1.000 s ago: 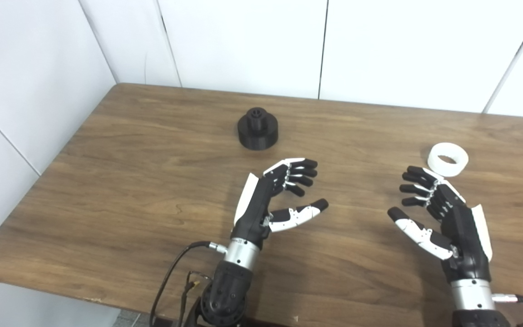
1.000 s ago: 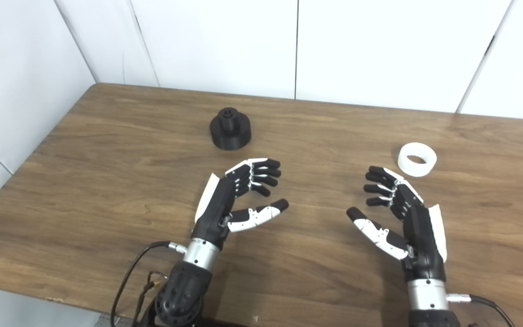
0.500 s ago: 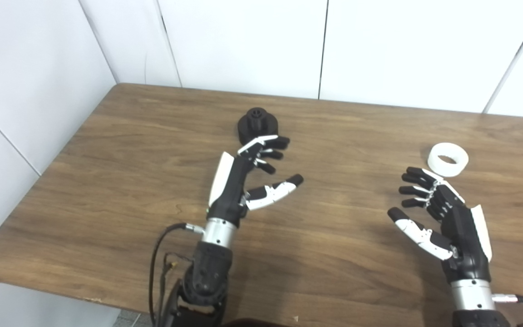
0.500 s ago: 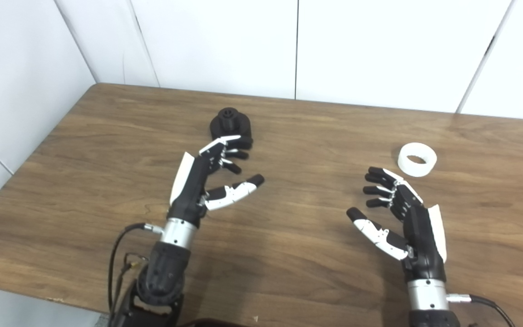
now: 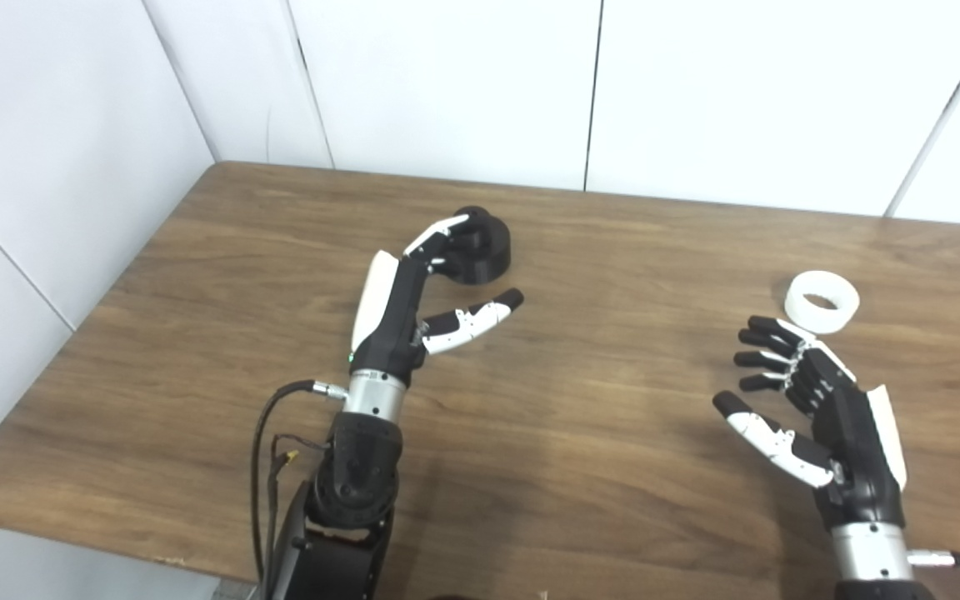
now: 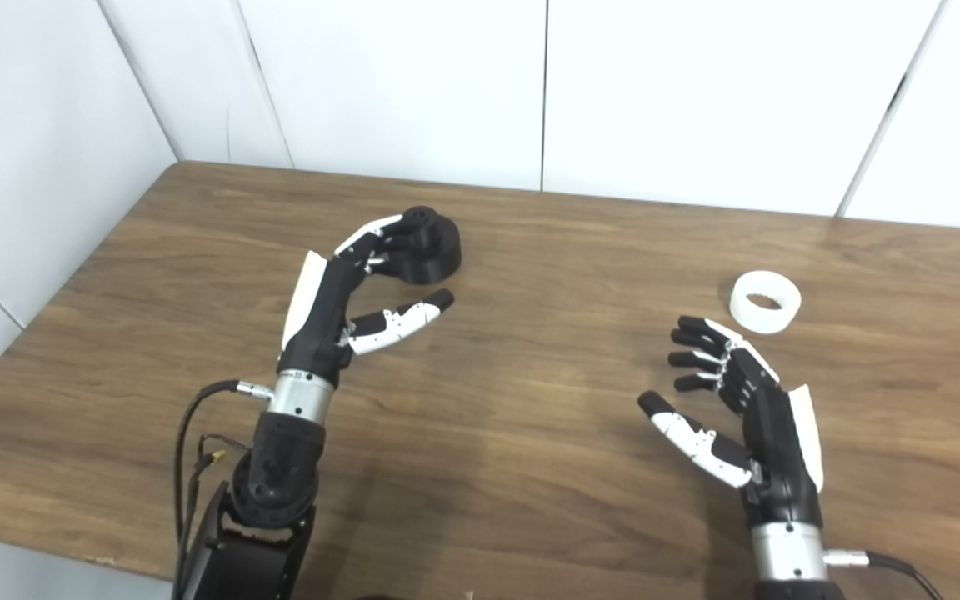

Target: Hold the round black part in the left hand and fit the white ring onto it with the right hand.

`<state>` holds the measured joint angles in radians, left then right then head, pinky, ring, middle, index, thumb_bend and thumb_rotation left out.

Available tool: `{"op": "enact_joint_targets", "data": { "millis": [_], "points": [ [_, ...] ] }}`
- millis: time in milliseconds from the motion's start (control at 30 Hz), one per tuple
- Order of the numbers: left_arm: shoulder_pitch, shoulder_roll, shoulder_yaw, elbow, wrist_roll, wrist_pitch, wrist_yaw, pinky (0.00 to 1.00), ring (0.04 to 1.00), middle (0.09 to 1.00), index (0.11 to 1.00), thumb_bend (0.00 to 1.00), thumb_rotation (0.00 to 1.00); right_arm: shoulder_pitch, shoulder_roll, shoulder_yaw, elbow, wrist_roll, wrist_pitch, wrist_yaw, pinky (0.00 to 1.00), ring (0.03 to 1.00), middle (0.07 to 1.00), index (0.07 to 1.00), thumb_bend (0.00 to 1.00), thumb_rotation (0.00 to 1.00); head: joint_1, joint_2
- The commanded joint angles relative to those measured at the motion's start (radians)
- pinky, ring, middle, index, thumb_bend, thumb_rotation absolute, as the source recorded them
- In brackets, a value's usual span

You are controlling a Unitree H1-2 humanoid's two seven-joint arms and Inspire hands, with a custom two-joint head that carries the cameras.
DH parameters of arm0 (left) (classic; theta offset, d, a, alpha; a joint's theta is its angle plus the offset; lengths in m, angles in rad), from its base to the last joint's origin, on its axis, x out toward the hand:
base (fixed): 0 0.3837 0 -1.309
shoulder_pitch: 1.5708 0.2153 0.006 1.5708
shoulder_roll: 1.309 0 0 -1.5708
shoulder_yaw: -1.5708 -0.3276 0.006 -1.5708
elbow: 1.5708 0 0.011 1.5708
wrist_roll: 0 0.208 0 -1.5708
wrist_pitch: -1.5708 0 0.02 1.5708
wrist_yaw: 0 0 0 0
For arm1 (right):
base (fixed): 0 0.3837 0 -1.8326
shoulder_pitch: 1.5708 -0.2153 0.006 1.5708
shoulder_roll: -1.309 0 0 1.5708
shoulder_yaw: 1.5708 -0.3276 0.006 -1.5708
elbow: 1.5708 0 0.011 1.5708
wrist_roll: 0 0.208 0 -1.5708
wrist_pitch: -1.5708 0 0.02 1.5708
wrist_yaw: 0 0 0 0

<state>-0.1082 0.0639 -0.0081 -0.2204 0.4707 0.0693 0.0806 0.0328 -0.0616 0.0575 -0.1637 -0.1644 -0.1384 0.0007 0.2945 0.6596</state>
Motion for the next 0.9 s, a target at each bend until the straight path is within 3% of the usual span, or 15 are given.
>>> {"op": "enact_joint_targets", "data": {
  "millis": [0, 167, 467, 867],
  "points": [
    [-0.058, 0.021, 0.015, 0.001, 0.018, -0.009, 0.031, 0.7, 0.803, 0.842, 0.809, 0.69, 0.3, -0.003, -0.018, -0.003, -0.021, 0.013, -0.032, 0.011, 0.56, 0.679, 0.745, 0.756, 0.68, 0.24, 0.002, 0.001],
    [-0.103, 0.032, 0.034, 0.036, 0.014, 0.003, 0.036, 0.68, 0.801, 0.847, 0.823, 0.71, 0.29, -0.003, -0.016, -0.008, -0.019, 0.018, -0.029, 0.012, 0.56, 0.675, 0.743, 0.752, 0.68, 0.23, 0.001, 0.0],
    [-0.154, 0.076, 0.026, 0.086, 0.071, 0.055, 0.029, 0.83, 0.919, 0.916, 0.88, 0.76, 0.38, 0.001, -0.017, -0.008, -0.03, 0.004, -0.017, 0.012, 0.56, 0.679, 0.746, 0.756, 0.68, 0.25, 0.0, 0.0],
    [-0.274, 0.153, 0.005, 0.258, 0.111, 0.063, 0.051, 0.76, 0.904, 0.917, 0.87, 0.8, 0.37, 0.003, -0.019, -0.011, -0.026, 0.004, -0.034, 0.009, 0.55, 0.668, 0.743, 0.752, 0.68, 0.24, -0.006, -0.001]
  ]
}}
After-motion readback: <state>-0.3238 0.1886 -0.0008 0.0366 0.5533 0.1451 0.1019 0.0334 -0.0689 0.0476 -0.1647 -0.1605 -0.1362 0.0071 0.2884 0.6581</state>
